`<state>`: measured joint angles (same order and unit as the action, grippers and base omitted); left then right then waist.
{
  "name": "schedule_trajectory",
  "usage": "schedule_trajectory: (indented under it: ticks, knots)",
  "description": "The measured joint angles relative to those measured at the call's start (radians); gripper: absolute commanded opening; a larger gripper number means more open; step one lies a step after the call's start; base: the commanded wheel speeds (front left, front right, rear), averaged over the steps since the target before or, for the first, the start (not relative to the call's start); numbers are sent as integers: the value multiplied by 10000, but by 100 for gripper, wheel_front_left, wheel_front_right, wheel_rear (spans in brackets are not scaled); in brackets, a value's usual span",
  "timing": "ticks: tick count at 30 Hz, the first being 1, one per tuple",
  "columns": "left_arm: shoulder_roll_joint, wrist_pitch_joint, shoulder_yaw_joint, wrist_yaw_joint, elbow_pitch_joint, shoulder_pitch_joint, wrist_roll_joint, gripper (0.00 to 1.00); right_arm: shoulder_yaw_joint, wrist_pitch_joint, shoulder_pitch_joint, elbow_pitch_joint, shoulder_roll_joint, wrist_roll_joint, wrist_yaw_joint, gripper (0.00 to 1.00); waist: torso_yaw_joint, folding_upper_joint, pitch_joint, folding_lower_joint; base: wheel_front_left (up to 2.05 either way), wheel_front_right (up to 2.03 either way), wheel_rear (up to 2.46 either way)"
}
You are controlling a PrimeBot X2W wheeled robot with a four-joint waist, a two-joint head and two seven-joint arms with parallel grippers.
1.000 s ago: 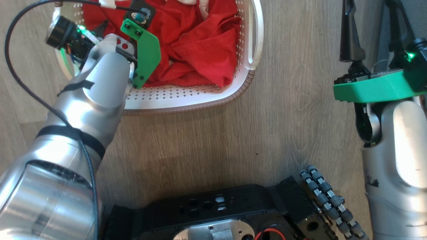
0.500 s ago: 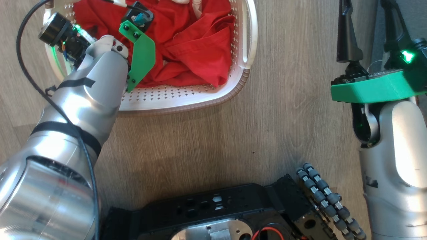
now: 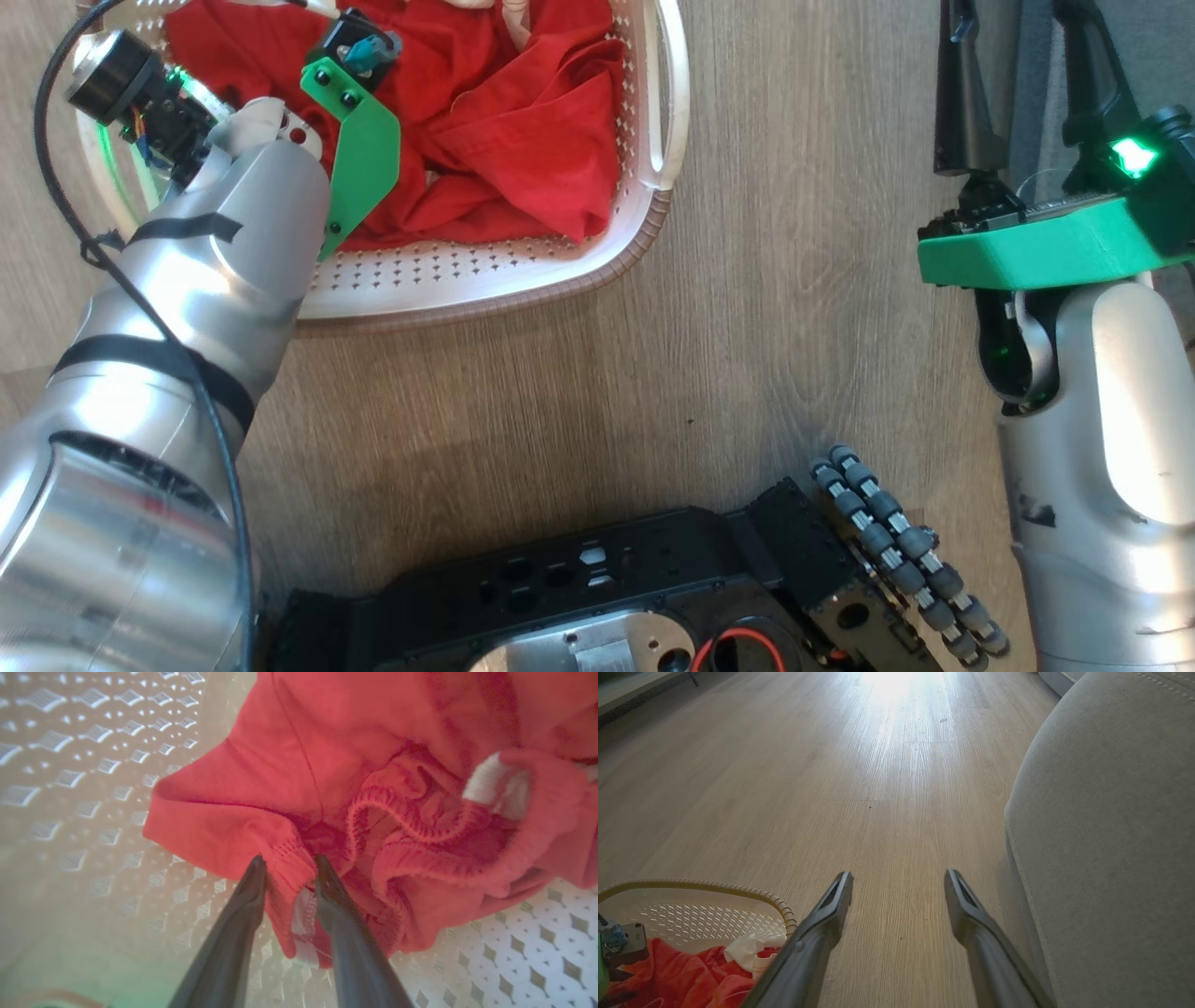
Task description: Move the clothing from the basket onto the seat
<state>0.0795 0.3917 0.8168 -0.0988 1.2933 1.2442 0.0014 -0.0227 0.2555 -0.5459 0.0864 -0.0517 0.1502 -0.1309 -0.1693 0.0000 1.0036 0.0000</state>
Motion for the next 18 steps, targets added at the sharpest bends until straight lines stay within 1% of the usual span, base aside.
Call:
schedule_trajectory:
  ticks: [1,2,4,5,10,11,14,18]
  knots:
    - [23,38,25,0,2,2,0,49,-12,0,0,0,0,8,0,100,-19,0,4,0,0,0,0]
    - [38,48,56,4,2,2,0,45,-27,0,1,4,0,8,0,100,-39,0,7,0,0,0,0]
    - [69,115,176,90,8,2,0,25,-61,0,1,46,0,98,0,100,-82,0,13,0,0,0,0]
    - [82,105,188,90,8,2,0,0,-65,0,1,52,0,96,0,100,-94,0,10,1,0,0,0]
    - [69,-245,157,115,-12,-24,-67,0,-61,0,1,125,0,92,0,100,-102,0,-101,1,0,0,0]
    - [59,-407,67,92,-52,-41,-226,0,-56,0,3,157,0,92,0,100,-90,0,-164,1,0,0,0]
    - [-73,-1250,-539,-90,-439,-261,-995,0,19,0,46,207,0,92,0,100,-25,0,-456,1,0,0,0]
    - [-309,-2311,-1323,-12,-876,-803,-2080,0,98,0,193,493,0,190,0,100,126,0,-1056,0,0,0,0]
